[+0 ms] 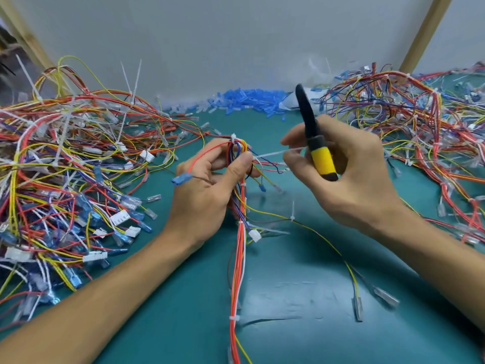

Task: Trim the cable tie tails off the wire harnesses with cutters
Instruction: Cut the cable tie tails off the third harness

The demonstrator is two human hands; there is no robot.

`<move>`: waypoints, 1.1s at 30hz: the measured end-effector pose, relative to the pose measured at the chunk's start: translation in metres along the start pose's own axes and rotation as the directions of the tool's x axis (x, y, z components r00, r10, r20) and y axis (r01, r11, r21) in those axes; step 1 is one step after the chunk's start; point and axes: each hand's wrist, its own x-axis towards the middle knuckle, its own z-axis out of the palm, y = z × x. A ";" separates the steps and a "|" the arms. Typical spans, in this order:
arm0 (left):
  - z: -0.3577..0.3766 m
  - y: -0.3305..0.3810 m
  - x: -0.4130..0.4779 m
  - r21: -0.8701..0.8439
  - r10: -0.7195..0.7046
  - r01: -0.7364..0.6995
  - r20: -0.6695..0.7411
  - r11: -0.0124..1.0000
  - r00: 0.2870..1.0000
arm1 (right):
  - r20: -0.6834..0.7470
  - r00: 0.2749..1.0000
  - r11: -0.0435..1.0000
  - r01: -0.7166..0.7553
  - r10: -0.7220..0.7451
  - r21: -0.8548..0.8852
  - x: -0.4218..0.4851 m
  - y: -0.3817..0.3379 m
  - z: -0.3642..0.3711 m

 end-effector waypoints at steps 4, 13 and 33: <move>0.001 0.005 -0.005 0.117 0.105 -0.115 0.090 0.986 0.990 | -0.053 0.998 0.999 0.041 -0.042 -0.023 -0.004 -0.006 0.003; -0.003 0.009 -0.002 0.209 0.307 -0.329 0.134 0.921 0.942 | -0.083 0.971 0.940 -0.195 0.226 0.279 0.006 0.006 -0.004; 0.001 0.007 0.001 0.082 0.349 -0.360 0.118 0.929 0.930 | 0.210 0.969 0.991 -0.135 0.130 0.007 0.001 0.009 0.003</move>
